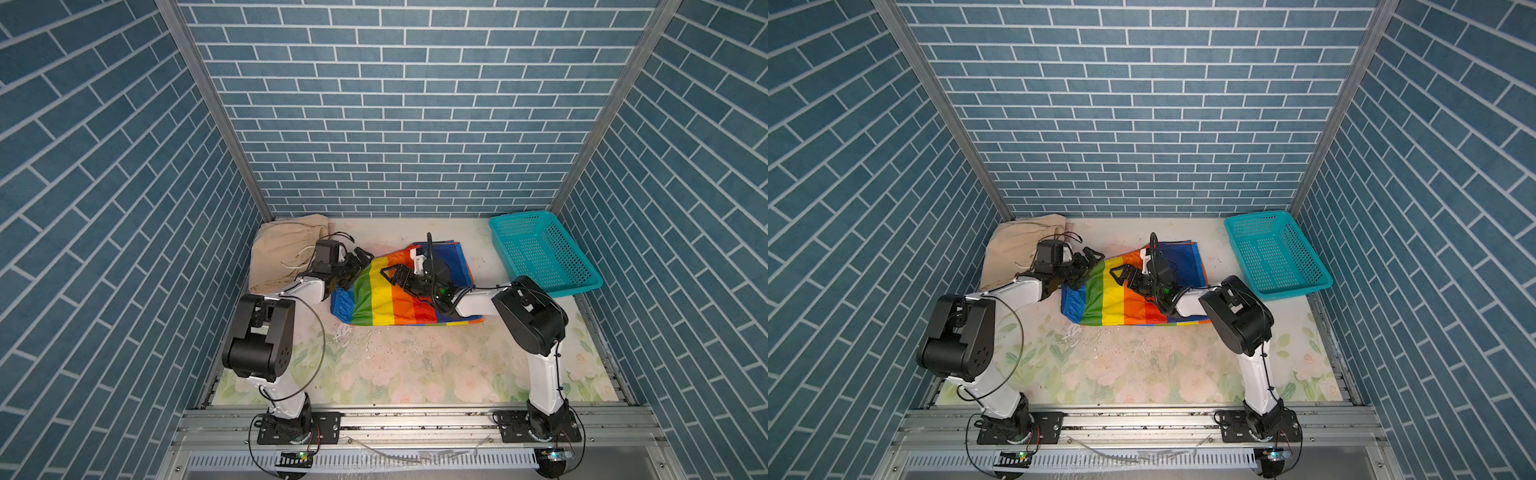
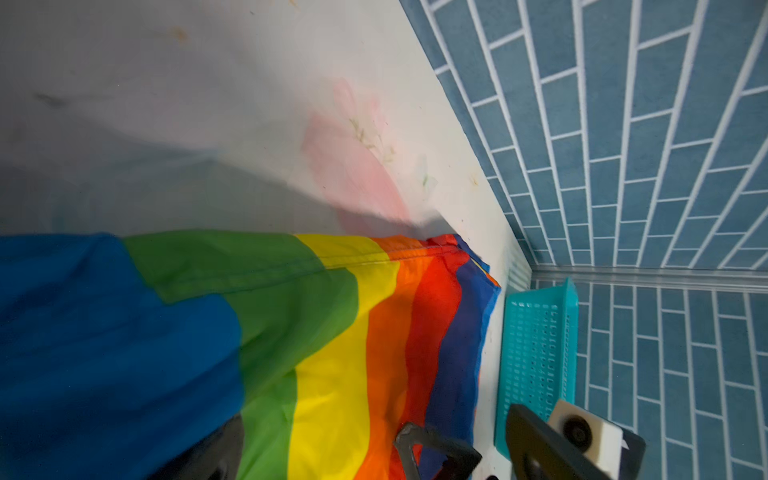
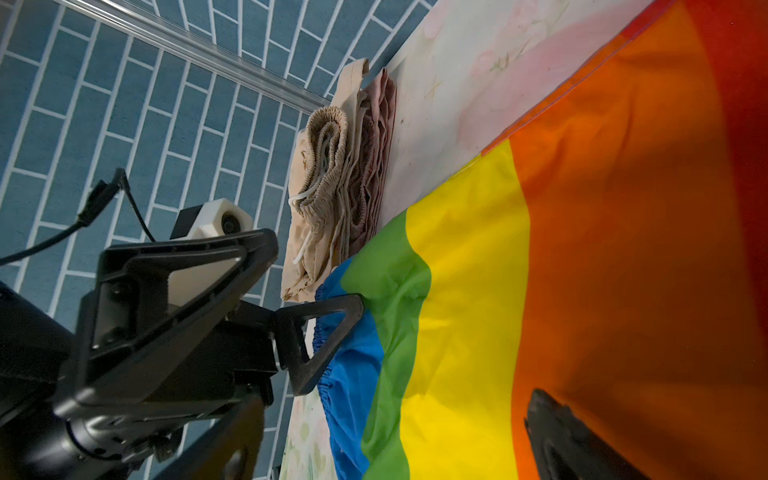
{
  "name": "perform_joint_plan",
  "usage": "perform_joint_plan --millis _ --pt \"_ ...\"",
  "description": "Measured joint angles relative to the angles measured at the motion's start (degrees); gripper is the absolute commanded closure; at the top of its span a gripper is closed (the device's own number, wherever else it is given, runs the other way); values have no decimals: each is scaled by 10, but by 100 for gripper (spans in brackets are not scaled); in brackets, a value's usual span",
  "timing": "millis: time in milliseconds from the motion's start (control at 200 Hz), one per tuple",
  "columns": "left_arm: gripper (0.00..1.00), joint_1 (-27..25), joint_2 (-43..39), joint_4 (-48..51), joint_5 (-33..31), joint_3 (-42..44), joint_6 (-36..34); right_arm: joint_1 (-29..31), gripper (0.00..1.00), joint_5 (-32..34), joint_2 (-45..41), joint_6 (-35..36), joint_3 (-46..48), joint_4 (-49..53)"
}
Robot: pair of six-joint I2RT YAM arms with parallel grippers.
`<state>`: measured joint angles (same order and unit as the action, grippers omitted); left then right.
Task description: Fold and stack the shorts
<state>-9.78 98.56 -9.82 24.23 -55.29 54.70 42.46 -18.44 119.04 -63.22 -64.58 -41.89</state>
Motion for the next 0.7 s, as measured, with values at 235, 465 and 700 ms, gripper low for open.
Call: perform_joint_plan --millis 235,465,700 --pt "0 19 81 -43 -11 -1 2 -1 2 15 68 -30 -64 -6" --pt "1 24 96 -79 -9 -1 0 -15 1 15 106 -33 -89 -10" --pt "0 12 97 -84 -13 -1 -20 -78 2 -7 97 -25 -65 -24"
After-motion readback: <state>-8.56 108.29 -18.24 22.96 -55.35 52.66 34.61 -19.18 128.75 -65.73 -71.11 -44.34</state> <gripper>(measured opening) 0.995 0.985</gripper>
